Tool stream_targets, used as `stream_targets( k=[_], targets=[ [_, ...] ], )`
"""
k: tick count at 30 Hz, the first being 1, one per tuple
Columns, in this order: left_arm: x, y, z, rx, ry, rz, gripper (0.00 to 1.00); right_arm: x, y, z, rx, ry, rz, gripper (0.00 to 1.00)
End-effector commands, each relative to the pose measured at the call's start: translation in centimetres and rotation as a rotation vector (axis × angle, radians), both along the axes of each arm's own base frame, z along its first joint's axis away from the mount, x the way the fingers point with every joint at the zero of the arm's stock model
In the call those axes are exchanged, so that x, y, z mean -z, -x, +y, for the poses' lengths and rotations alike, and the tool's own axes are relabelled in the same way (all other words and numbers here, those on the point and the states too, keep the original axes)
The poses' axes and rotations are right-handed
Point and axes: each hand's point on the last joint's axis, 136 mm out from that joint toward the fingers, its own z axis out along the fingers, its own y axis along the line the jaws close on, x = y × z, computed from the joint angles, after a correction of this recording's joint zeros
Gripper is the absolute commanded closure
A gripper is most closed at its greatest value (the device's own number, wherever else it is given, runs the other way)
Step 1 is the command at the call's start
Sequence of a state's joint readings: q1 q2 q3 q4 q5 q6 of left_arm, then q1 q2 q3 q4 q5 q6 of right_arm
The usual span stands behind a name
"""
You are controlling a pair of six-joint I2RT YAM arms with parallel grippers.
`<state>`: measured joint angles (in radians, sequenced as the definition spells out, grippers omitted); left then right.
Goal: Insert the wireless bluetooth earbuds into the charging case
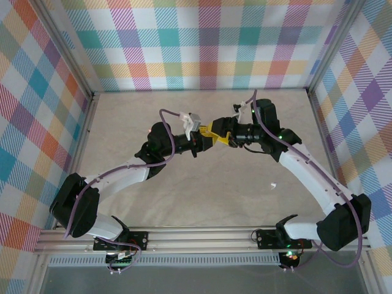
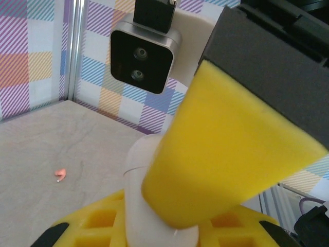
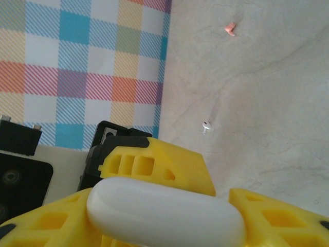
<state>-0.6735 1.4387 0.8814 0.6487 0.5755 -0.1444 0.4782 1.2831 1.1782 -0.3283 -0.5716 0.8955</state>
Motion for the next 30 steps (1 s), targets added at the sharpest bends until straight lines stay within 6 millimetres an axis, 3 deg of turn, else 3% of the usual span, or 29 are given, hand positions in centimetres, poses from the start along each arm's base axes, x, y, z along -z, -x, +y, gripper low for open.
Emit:
stream_targets(
  k=[1, 5, 7, 12, 15, 24, 30],
  targets=[
    [-1.9, 1.5, -0.4, 0.049, 0.018, -0.067, 0.85, -0.7, -0.4, 0.4, -0.007, -0.007, -0.027, 0.53],
    [-1.6, 1.5, -0.4, 0.050, 0.001, -0.059, 0.79, -0.3, -0.3, 0.4, -0.023, 0.016, -0.040, 0.61],
    [-1.6, 1.5, -0.5, 0.056, -0.006, -0.054, 0.71, -0.1, -0.1, 0.3, -0.035, 0.039, -0.055, 0.63],
    [-1.5, 1.4, -0.4, 0.044, -0.026, -0.041, 0.53, 0.3, 0.1, -0.3, -0.042, 0.113, -0.089, 0.65],
    [-1.3, 1.3, 0.1, 0.030, -0.044, -0.031, 0.47, 0.1, 0.3, -1.0, -0.039, 0.162, -0.131, 0.65],
    [-0.5, 1.6, 1.9, 0.029, -0.039, -0.031, 0.48, -0.9, 0.7, -2.2, -0.092, 0.285, -0.276, 0.65],
    [-0.1, 1.6, 1.4, 0.061, -0.051, -0.070, 0.48, -1.2, 1.3, -2.2, -0.149, 0.324, -0.314, 0.66]
  ],
)
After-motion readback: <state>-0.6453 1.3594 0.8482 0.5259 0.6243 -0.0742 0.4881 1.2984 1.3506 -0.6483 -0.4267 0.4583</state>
